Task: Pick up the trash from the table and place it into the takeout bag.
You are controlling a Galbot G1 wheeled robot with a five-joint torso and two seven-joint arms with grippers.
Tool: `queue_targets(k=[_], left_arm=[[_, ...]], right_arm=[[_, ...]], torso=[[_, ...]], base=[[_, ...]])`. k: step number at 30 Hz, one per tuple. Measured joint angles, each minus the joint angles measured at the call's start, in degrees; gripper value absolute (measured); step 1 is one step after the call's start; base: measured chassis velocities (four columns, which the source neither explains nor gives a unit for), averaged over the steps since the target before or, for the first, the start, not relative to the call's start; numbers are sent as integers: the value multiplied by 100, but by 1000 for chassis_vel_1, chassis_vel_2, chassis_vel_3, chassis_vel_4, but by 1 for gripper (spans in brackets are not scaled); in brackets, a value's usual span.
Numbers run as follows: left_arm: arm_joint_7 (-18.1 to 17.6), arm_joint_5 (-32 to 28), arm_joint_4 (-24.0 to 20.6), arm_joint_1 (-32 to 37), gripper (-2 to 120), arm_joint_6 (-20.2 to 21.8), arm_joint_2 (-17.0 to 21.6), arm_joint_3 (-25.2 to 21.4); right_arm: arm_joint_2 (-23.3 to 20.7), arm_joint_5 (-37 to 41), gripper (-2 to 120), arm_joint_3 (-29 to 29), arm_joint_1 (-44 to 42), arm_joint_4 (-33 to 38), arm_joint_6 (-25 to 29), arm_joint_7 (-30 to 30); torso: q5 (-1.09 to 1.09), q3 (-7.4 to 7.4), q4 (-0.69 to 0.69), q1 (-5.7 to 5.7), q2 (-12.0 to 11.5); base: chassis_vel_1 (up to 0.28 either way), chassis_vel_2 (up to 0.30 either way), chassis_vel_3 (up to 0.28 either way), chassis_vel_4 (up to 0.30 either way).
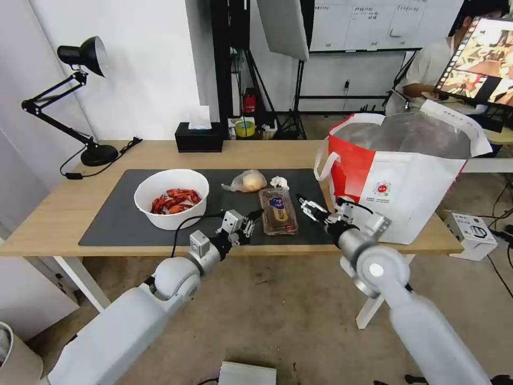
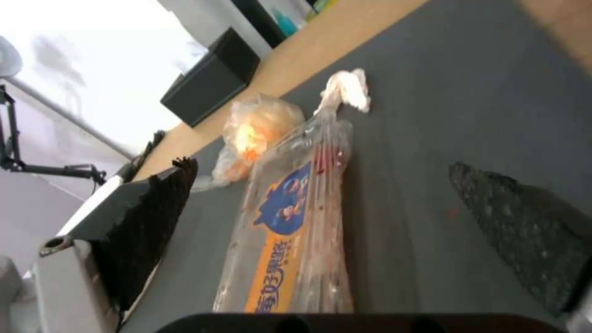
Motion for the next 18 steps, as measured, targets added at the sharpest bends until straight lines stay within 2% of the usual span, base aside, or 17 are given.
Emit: queue_targets(k=[10,18], left_arm=[[-2,18,-12,52,0,-17,-33,64],[-4,33,197,71,0,-41,-457,150]], right_arm=[[323,182,100,-219,405,-543,-170,153],[530,136,100,-329,580,-873,-225,223]], torso=[[0,0,1,0,0],[0,-1,0,0,0]], base=[[0,0,0,0],[0,0,0,0]])
